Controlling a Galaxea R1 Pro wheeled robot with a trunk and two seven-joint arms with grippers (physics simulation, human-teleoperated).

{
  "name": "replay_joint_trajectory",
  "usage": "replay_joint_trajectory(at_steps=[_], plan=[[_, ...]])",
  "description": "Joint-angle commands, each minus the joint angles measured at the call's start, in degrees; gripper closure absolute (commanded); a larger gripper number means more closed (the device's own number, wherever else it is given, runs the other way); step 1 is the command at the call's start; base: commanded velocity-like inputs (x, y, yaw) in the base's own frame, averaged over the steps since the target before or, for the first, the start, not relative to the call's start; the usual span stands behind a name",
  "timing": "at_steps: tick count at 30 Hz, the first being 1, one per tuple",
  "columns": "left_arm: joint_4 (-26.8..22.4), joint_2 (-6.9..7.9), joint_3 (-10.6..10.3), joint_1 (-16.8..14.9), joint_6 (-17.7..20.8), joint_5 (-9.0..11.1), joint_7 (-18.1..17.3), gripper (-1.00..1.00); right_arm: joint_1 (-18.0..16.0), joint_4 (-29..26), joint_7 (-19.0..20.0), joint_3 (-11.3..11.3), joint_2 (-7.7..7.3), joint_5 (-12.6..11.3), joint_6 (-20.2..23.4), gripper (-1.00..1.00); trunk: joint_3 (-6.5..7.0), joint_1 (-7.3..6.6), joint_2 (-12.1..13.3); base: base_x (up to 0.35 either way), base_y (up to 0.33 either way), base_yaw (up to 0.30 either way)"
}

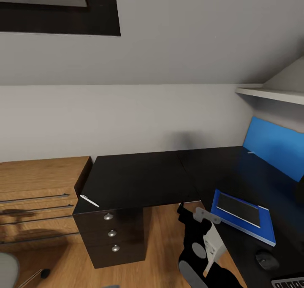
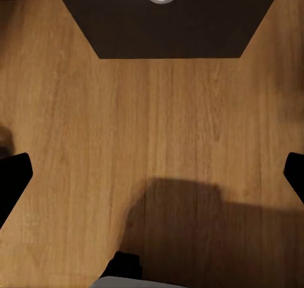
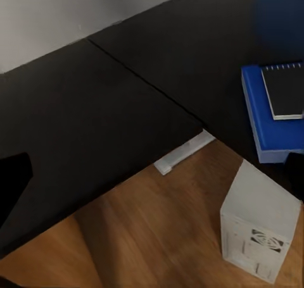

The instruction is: In the bedroom, organize the workspace by keeping the computer under the desk, ensuring the monitor is on the desk, placing the keyboard on the desk next to the monitor, placing the mouse on the desk next to the keyboard, moving the folder from the swivel chair onto the desk next to the mouse, stacking the notebook on top of the folder with the pen on top of the notebook, and positioning the swivel chair next to the desk.

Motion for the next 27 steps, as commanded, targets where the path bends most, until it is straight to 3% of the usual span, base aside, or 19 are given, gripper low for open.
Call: replay_joint_trajectory(at_steps=[1,12,18,27], plan=[[-0.07,0.14,-0.22,-0.05,0.27,0.18,0.51,-1.0,-0.08,-0.09,-0.23,0.32,-0.12,-0.06,-0.44,-1.0,-0.07,0.0,-0.05,0.0,0.0,0.0],[0.88,0.76,-0.01,-0.05,0.16,0.25,0.56,-1.0,-0.06,-1.54,-0.34,3.53,-0.06,0.93,-1.81,-1.0,-0.07,0.0,-0.05,0.0,0.0,-0.025],[2.71,0.8,-0.03,-0.05,-0.06,0.38,0.27,-1.0,-0.06,-1.3,-0.49,3.68,-0.03,0.92,-1.86,-1.0,0.26,0.0,-0.05,-0.003,0.008,-0.001],[2.82,0.8,3.47,-0.05,-2.36,0.35,0.26,-1.0,-0.06,-1.07,-0.5,3.79,0.13,0.95,-1.91,-1.0,1.0,0.0,-0.05,-0.139,0.173,0.069]])
